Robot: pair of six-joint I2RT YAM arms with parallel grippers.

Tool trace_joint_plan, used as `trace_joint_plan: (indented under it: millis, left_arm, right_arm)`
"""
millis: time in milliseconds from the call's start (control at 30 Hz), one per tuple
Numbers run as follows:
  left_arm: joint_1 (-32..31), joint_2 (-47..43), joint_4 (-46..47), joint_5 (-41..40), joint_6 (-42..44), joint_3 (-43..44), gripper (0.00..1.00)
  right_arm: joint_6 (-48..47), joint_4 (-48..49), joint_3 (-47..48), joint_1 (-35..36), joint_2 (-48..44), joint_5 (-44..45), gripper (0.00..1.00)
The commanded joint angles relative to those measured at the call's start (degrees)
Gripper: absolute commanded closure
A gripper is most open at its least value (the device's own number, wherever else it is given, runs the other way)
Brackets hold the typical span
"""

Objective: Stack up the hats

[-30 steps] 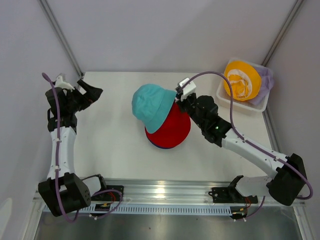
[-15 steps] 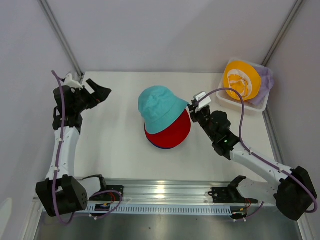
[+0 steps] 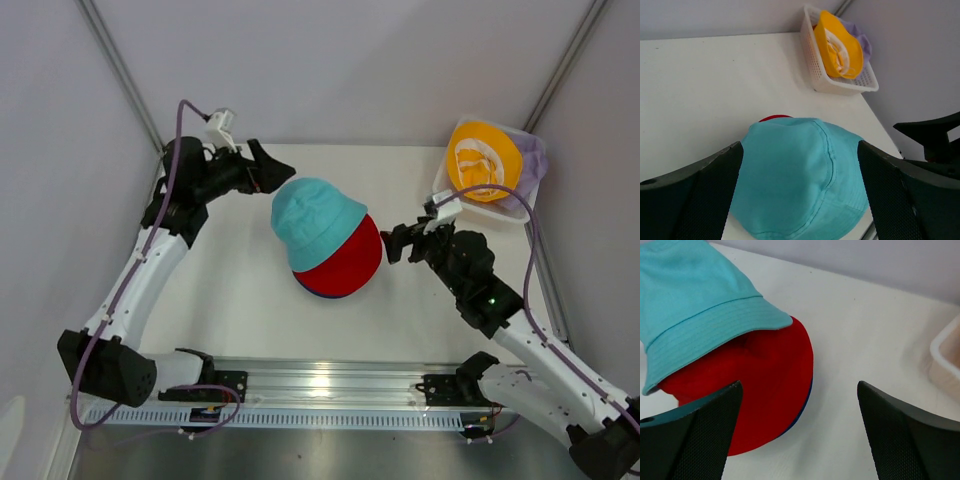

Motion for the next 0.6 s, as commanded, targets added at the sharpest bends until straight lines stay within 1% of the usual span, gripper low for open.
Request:
trace_joint_plan:
  millis: [0, 33, 67, 133, 167, 200, 233, 267, 333, 367, 433, 567]
  left_arm:
    - [-4.1, 4.1, -4.0, 0.1, 4.2, 4.8, 0.02]
    - [-4.8, 4.5, -4.8, -0.7, 4.7, 4.6, 0.03]
    - [-5.4, 4.9, -5.4, -2.5, 4.8, 4.5, 0.03]
    - [-6.5, 4.7, -5.3, -3.3, 4.8, 3.5, 0.03]
    - [-6.7, 4.5, -4.8, -3.4, 4.7, 2.7, 0.04]
    - [-7.0, 4.1, -4.6, -3.8, 4.7, 2.4, 0.04]
    - [-7.0, 3.8, -4.6, -4.2, 4.6, 2.0, 0.04]
    - [-7.1, 3.6, -4.7, -4.5, 4.8, 1.9, 0.04]
    - [-7.1, 2.9, -4.9, -5.1, 5.2, 1.6, 0.04]
    - [-7.1, 2.7, -4.8, -5.1, 5.3, 1.9, 0.04]
    - [-7.1, 1.9, -4.6, -5.5, 5.3, 0.9, 0.04]
    - [-7.1, 1.0, -3.9, -5.7, 5.2, -0.1, 0.04]
  right_arm:
    - [17.7, -11.0, 1.7, -2.6, -5.3, -0.1, 0.01]
    - [21.3, -10.8, 1.7, -3.3, -5.8, -0.5, 0.0]
    - [28.8, -9.2, 1.2, -4.5, -6.3, -1.1, 0.0]
    - [36.6, -5.7, 0.2, -5.7, -5.9, -2.5, 0.01]
    - [40.4, -1.2, -1.2, -6.3, -5.4, -3.9, 0.01]
    - [49.4, 2.5, -2.0, -6.5, -4.7, -4.0, 0.01]
    - [53.6, 5.8, -3.2, -6.7, -3.0, -4.8, 0.01]
    - [57.2, 12.7, -4.3, -6.7, -1.9, -5.8, 0.01]
    - [63.9, 19.4, -6.4, -6.6, 1.8, -7.3, 0.0]
    - [65.1, 22.0, -6.0, -6.3, 3.2, -7.4, 0.01]
    - [67.0, 22.9, -3.4, -5.3, 7.4, -9.3, 0.0]
    - [69.7, 20.0, 1.4, -3.6, 12.2, -9.5, 0.0]
